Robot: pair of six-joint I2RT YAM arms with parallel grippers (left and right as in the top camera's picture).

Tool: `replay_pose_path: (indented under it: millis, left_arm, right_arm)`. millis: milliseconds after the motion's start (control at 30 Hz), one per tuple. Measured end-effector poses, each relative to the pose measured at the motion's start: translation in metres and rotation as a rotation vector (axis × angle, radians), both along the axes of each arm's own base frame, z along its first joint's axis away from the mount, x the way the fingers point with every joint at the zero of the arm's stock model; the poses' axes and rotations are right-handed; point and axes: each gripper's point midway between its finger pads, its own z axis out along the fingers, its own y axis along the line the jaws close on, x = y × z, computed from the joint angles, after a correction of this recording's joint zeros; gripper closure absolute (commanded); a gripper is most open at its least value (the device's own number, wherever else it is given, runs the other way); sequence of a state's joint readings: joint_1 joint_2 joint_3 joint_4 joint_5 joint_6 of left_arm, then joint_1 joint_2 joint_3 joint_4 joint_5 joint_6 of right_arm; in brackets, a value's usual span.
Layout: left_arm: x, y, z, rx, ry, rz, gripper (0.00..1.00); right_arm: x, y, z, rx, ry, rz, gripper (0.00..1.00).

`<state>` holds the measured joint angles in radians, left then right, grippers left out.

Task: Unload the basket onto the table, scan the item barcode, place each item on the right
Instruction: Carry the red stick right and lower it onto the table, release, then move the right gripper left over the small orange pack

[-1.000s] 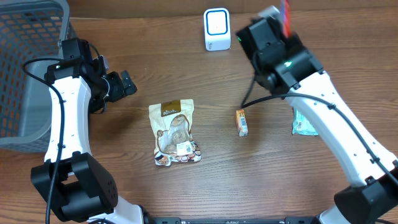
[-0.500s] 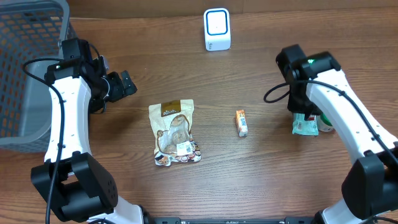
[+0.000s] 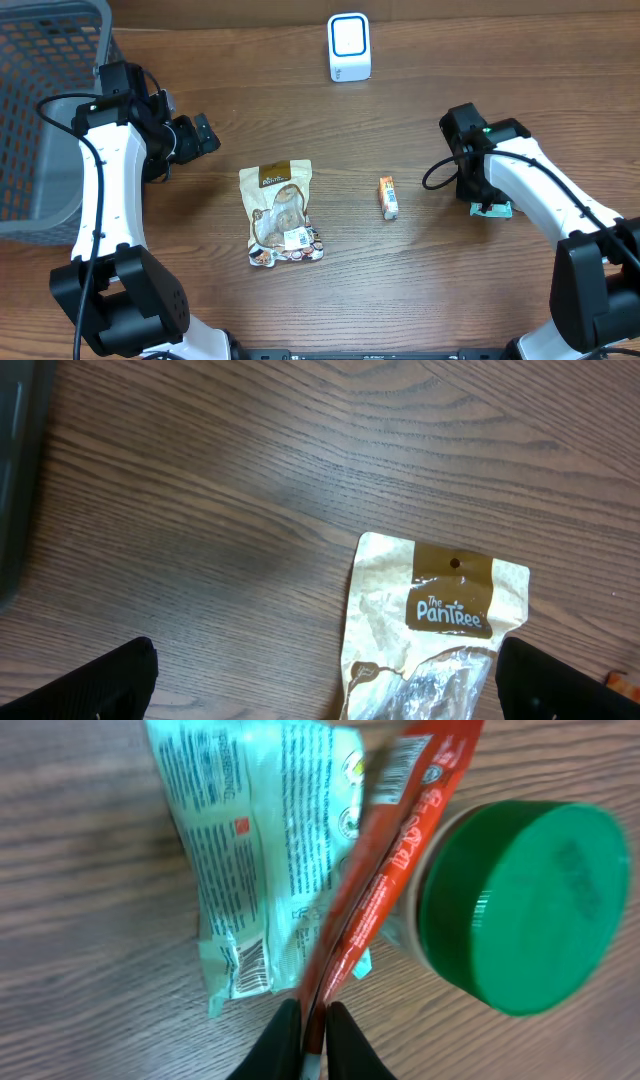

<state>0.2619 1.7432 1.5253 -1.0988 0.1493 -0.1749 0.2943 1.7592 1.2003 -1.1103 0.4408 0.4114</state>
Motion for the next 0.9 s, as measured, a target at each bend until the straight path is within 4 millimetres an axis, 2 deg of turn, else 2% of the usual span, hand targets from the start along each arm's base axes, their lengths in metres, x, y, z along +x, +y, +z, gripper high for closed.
replay_pose_path:
  millis: [33, 100, 133, 200, 300, 400, 500, 700, 900]
  left_arm:
    - [0.0, 0.0, 0.0, 0.0, 0.0, 0.0, 0.0]
    - [0.0, 0.0, 0.0, 0.0, 0.0, 0.0, 0.0]
    - [0.0, 0.0, 0.0, 0.0, 0.0, 0.0, 0.0]
    - [0.0, 0.0, 0.0, 0.0, 0.0, 0.0, 0.0]
    - [0.0, 0.0, 0.0, 0.0, 0.0, 0.0, 0.0]
    - [0.0, 0.0, 0.0, 0.0, 0.0, 0.0, 0.0]
    - [0.0, 0.0, 0.0, 0.0, 0.0, 0.0, 0.01]
    - [0.0, 0.0, 0.0, 0.0, 0.0, 0.0, 0.0]
    - [0.0, 0.0, 0.0, 0.0, 0.0, 0.0, 0.0]
  right_arm:
    - [-0.003, -0.001, -0.003, -0.003, 0.012, 0.008, 0.62]
    - [-0.006, -0.002, -0.007, -0.006, 0.026, 0.022, 0.46]
    - [-0.007, -0.002, -0.008, -0.006, 0.028, 0.027, 0.4]
    - [-0.005, 0.0, -0.009, 0.002, 0.027, 0.037, 0.36]
    - [-0.001, 0.007, -0.012, 0.047, 0.015, 0.04, 0.34]
    - [0.003, 0.024, -0.017, 0.145, 0.005, 0.041, 0.34]
    - [0.006, 0.049, -0.022, 0.288, 0.0, 0.045, 0.35]
    - [0.011, 0.107, -0.019, 0.606, 0.003, 0.077, 0.48]
    - [0.007, 0.146, -0.013, 0.734, 0.014, 0.15, 0.51]
